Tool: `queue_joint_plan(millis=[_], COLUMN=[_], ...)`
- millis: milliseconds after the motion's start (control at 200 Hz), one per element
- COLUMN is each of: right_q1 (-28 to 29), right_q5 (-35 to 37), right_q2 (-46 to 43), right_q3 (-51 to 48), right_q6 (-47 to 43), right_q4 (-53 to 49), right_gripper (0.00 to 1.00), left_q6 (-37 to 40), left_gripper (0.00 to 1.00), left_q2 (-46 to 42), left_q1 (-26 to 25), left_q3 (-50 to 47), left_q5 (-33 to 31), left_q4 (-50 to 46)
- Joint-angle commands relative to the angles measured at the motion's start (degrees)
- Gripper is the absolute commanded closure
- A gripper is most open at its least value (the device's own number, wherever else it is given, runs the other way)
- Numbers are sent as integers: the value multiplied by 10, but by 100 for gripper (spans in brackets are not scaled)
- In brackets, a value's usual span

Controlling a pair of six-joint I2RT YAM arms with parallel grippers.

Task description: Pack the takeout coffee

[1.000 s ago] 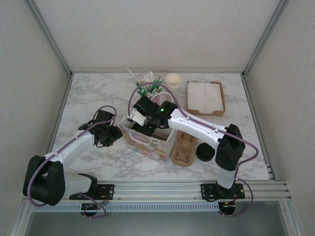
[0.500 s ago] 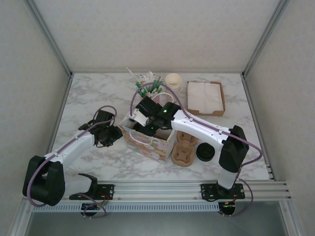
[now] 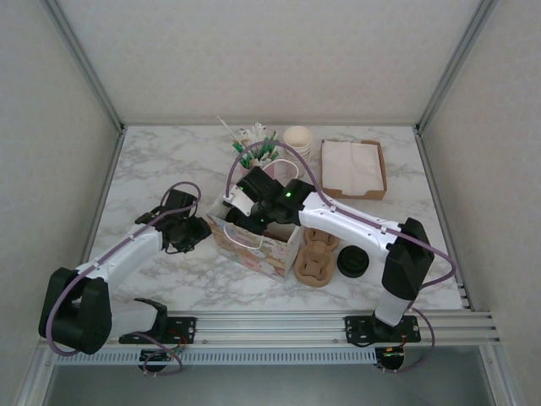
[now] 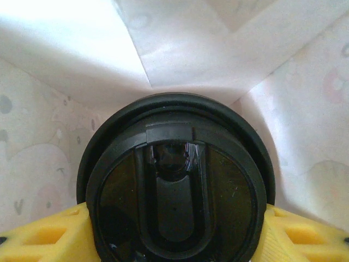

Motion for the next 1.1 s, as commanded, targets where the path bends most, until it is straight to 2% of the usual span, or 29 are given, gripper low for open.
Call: queue_joint_plan(millis=[0,375,731,1091], right_q1=[-7,-6,-1,9], right_q5=[2,16,63,53], right_q2=[15,10,51,107], right_q3=[-21,-71,-64,-63], right_q6=[6,3,-7,6], right_q4=[13,-6,-58,-104], right_gripper=[46,46,46,46], left_q6=[4,5,5,6], left_gripper=[51,50,51,51], left_q2=[-8,-6,-12,-19], left_q1=[-5,-7,-7,-7], left_q3=[1,2,9,16], left_q5=[-7,-11,-26,-41], left_q4=[-6,-7,-19,-28])
